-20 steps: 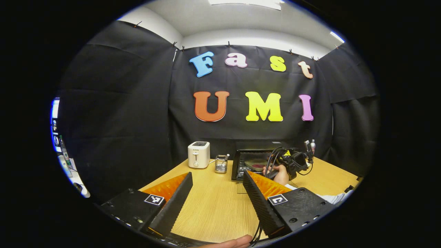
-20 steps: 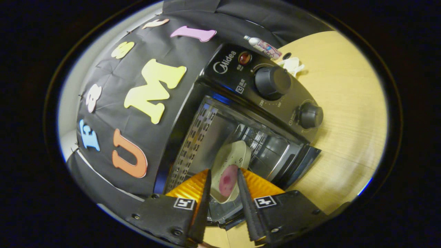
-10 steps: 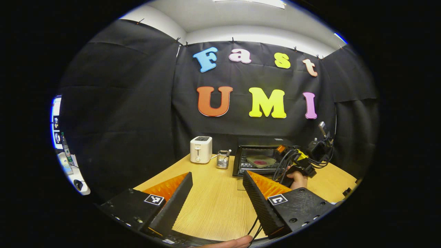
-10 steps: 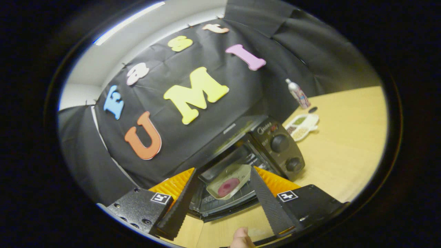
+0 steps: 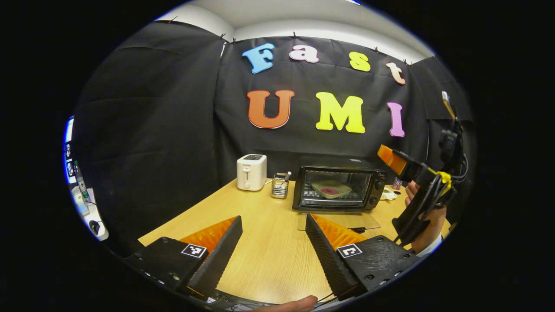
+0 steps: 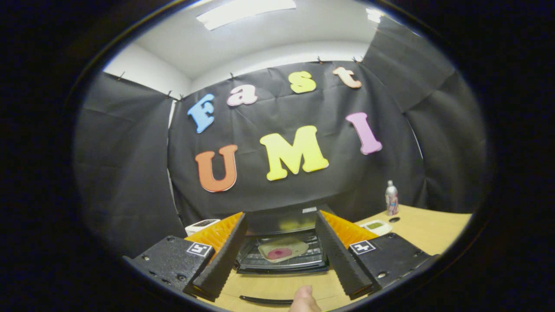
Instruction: Open the electric oven with the left hand, put the food in, and close the electric oven.
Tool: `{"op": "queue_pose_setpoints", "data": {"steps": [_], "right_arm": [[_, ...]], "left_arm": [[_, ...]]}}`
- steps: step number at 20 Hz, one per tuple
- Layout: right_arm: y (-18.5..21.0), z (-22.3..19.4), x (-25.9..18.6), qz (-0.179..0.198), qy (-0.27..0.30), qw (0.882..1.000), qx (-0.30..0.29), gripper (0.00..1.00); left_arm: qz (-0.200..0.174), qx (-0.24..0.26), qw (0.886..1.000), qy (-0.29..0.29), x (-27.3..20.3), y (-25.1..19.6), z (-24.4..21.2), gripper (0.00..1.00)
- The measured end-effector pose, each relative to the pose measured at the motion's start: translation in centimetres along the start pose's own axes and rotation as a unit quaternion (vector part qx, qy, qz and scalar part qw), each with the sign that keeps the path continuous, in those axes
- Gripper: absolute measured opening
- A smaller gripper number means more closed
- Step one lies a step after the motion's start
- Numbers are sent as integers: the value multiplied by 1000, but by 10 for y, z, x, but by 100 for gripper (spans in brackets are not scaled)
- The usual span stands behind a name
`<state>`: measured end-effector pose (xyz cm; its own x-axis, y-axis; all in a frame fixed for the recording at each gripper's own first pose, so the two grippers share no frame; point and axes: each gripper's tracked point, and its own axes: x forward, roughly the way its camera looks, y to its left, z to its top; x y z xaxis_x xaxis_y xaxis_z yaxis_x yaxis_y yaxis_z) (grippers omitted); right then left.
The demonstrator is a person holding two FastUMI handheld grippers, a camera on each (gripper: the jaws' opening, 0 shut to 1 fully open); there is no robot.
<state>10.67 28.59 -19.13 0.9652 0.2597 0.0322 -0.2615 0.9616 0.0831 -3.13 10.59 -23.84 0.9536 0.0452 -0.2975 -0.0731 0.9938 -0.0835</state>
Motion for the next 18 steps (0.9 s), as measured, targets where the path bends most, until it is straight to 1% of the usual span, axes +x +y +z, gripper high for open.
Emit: {"op": "queue_pose_setpoints", "data": {"steps": [2, 4, 5, 6, 7, 9, 10, 14, 17, 18], "right_arm": [[6, 10, -13, 23, 10, 999, -49, 96], [3, 20, -30, 27, 24, 997, -70, 96], [1, 24, -35, 31, 39, 996, -73, 98], [-4, 28, -43, 30, 51, 996, -71, 97], [-10, 31, -50, 30, 65, 995, -68, 100], [-31, 46, -61, 17, 75, 995, -66, 100], [-42, 57, -65, 5, 69, 995, -71, 100], [-88, 95, -79, -44, 23, 995, -88, 100], [-107, 106, -98, -58, 19, 995, -82, 100], [-114, 107, -97, -60, 20, 995, -82, 100]], "left_arm": [[17, 11, 1000, 3, 8, -1, -5, 94], [23, 16, 1000, 7, 19, -7, -8, 94], [18, 14, 1000, 9, 23, -16, -11, 93], [10, 11, 1000, 10, 30, -24, -13, 94], [1, 9, 1000, 11, 37, -33, -16, 94], [-16, 9, 1000, 18, 48, -50, -24, 94], [-22, 10, 999, 24, 55, -58, -29, 94], [-49, 17, 996, 66, 80, -93, -58, 94], [-62, 25, 993, 94, 96, -117, -78, 94], [-69, 27, 992, 102, 100, -126, -84, 94]]}}
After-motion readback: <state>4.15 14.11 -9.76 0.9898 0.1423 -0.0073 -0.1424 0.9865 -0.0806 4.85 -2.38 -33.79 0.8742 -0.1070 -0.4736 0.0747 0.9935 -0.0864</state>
